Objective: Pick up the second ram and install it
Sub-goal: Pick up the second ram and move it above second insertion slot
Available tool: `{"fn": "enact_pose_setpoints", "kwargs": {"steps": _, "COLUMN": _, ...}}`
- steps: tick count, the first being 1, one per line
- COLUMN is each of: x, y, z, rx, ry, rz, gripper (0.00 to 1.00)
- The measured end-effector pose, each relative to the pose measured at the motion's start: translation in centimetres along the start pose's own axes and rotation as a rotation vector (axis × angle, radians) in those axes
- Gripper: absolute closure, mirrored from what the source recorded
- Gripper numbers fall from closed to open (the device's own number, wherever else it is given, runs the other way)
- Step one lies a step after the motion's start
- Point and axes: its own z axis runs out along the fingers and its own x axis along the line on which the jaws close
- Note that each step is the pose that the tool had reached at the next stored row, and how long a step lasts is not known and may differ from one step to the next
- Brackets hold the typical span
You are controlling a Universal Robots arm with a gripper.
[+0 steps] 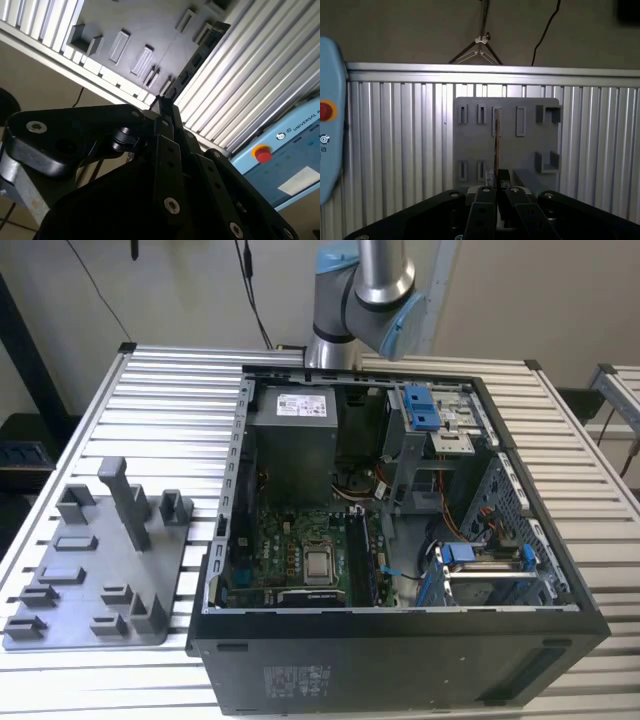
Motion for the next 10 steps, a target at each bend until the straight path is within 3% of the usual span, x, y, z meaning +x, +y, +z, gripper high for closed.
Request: {"fn": "enact_pose_setpoints", "kwargs": {"steps": 10, "x": -0.18, "y": 0.08, "z": -2.85, "rx": 0.0002, "ry": -0.0001, "rz": 0.0, "gripper": 0.86}}
